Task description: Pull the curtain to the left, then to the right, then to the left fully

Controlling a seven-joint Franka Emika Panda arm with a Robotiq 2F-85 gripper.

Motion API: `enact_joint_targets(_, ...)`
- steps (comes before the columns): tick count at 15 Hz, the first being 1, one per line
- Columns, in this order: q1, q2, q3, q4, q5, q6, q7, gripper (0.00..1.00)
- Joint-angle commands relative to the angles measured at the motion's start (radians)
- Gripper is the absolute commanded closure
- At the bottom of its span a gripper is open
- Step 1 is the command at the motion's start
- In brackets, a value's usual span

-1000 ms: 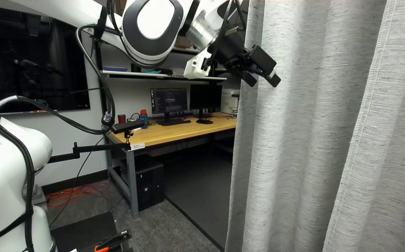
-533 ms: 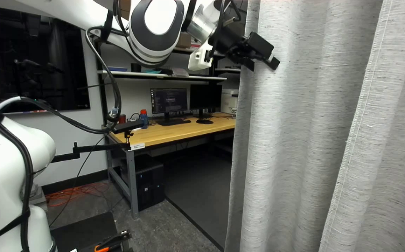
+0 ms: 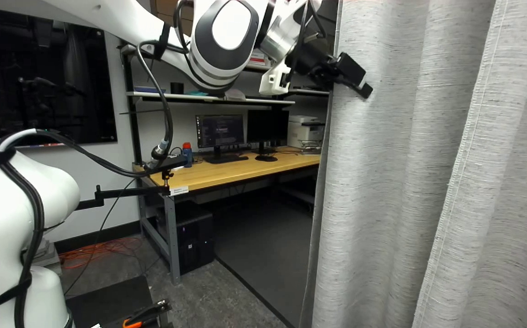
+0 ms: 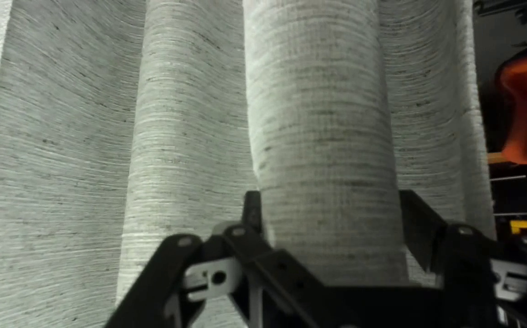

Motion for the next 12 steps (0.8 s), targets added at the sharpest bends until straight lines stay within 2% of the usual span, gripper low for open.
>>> enact_joint_targets(1,-0.052,0.034,0.073,0.044,-0.018,0.020,0.050,0.55)
enact_joint_targets(7,-0.088,0.059,0.197,0.084,-0.021,0.013,0.090,0.99)
enact_joint_targets(12,-0.119,0.053,0.343,0.099,-0.033,0.019,0.122,1.00)
